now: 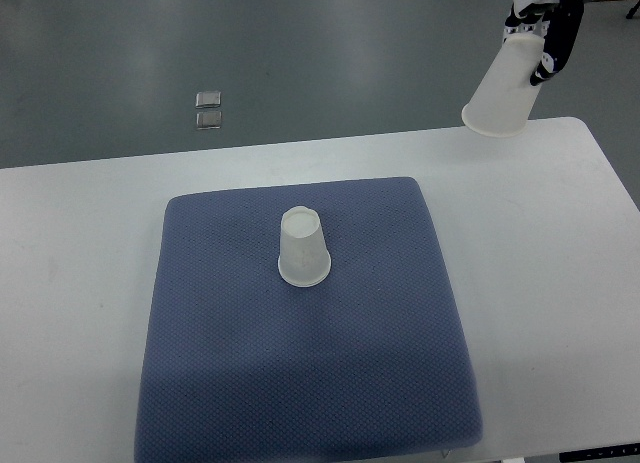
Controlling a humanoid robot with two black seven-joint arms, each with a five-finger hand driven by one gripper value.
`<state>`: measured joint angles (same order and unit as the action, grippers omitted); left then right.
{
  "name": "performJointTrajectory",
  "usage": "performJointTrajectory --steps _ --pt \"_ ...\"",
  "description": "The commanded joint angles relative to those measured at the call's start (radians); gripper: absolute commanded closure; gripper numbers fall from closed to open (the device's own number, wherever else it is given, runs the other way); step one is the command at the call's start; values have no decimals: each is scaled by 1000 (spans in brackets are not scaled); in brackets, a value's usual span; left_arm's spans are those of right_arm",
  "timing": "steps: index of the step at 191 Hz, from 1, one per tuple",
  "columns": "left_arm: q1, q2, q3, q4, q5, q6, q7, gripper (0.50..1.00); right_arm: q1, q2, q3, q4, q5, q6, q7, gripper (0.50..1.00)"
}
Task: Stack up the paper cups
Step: 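Lift the cup with the right hand and carry it above the cup on the pad, then lower the held cup onto the upside-down cup on the pad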
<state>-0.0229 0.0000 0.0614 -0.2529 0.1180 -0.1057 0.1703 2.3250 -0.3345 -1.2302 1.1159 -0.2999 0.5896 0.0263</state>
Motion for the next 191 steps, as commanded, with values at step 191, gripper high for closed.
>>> performJointTrajectory --steps 191 --pt "-2 0 0 1 0 1 0 500 -41 335 233 16 142 -162 -28 867"
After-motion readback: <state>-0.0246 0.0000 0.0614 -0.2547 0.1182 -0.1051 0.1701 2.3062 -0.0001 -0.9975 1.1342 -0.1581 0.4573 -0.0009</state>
